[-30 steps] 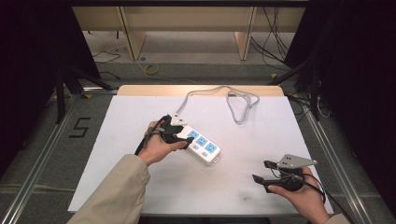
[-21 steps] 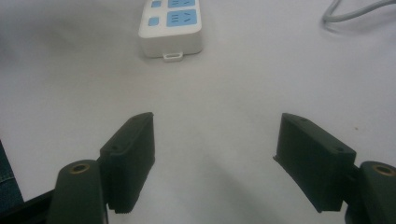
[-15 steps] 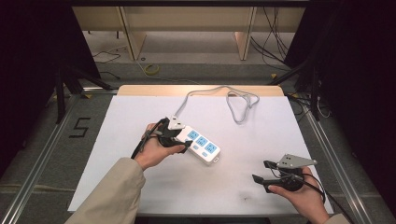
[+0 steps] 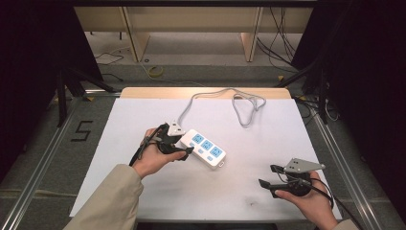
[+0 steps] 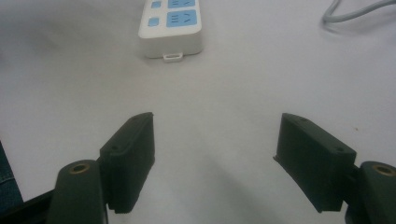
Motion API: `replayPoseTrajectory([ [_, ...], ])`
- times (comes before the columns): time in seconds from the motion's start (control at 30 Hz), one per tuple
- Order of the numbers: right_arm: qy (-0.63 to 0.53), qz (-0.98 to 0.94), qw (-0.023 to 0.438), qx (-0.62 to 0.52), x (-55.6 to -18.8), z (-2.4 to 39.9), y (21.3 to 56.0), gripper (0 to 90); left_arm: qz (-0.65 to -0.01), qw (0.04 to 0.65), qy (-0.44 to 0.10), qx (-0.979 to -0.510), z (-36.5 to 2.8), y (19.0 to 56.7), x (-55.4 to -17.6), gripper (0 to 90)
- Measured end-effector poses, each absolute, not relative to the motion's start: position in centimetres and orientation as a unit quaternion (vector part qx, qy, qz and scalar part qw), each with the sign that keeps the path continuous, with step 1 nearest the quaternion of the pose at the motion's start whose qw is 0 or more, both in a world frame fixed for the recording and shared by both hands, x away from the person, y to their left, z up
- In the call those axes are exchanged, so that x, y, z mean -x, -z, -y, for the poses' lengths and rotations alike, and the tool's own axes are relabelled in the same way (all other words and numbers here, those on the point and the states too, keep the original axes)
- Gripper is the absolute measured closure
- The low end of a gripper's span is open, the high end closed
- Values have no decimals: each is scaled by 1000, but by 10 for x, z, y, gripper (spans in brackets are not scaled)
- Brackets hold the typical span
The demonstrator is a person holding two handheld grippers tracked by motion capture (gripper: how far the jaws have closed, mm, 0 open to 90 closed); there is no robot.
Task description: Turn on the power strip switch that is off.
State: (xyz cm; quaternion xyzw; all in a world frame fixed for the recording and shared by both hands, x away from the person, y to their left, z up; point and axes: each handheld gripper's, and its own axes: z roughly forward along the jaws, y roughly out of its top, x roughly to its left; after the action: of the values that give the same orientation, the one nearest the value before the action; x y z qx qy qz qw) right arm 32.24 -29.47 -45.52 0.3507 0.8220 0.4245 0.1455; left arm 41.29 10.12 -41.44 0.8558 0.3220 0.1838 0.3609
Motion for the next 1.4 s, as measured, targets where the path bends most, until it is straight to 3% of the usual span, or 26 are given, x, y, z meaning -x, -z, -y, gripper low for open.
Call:
replayPoseTrajectory([
  [1.4, -426, -820, 148, -352, -323, 295, 455, 282, -335, 386, -213, -832, -158, 424, -382, 246],
])
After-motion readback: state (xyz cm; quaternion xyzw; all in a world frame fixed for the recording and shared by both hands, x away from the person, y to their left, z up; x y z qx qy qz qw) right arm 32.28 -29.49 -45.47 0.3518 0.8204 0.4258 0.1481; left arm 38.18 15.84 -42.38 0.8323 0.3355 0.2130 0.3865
